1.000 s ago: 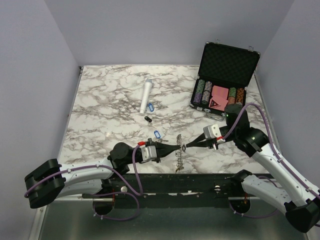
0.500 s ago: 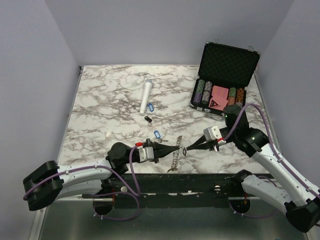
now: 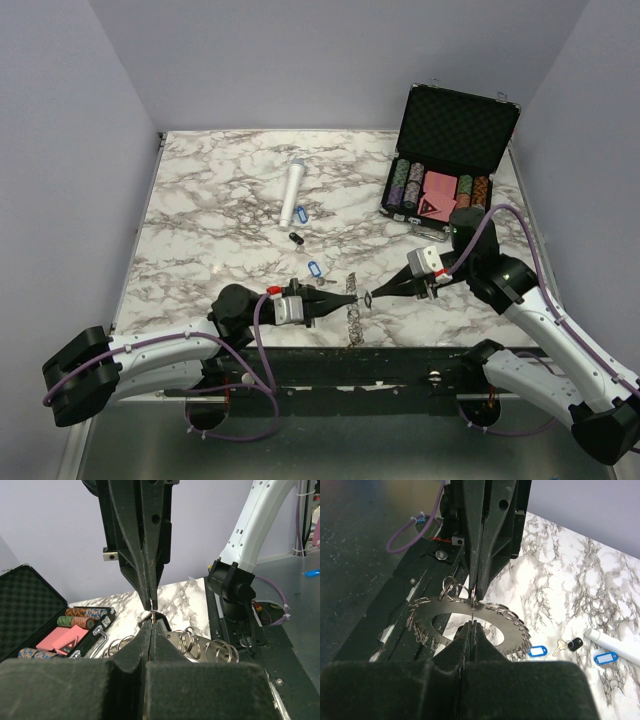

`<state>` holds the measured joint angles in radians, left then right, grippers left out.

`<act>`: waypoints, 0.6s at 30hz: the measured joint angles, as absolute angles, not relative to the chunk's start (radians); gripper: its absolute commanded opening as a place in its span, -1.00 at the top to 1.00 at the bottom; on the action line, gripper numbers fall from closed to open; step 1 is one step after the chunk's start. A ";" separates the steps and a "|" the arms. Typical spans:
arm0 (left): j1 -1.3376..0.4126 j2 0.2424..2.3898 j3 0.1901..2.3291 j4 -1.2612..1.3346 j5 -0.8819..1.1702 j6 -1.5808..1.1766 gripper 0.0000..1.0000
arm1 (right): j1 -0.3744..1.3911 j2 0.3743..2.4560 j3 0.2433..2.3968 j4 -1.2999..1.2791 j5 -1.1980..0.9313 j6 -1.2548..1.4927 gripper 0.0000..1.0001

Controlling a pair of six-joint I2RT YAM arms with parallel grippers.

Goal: Put the keys on the keyring

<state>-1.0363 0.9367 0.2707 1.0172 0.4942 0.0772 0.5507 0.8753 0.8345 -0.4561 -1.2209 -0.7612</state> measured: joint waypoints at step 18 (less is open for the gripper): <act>-1.034 0.949 0.271 1.004 0.511 0.074 1.00 | 0.558 0.888 0.834 -0.443 -1.226 -0.757 1.00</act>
<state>-1.0340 0.9485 0.2707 1.0039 0.5110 0.0738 0.5575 0.8875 0.8345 -0.4427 -1.2263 -0.7567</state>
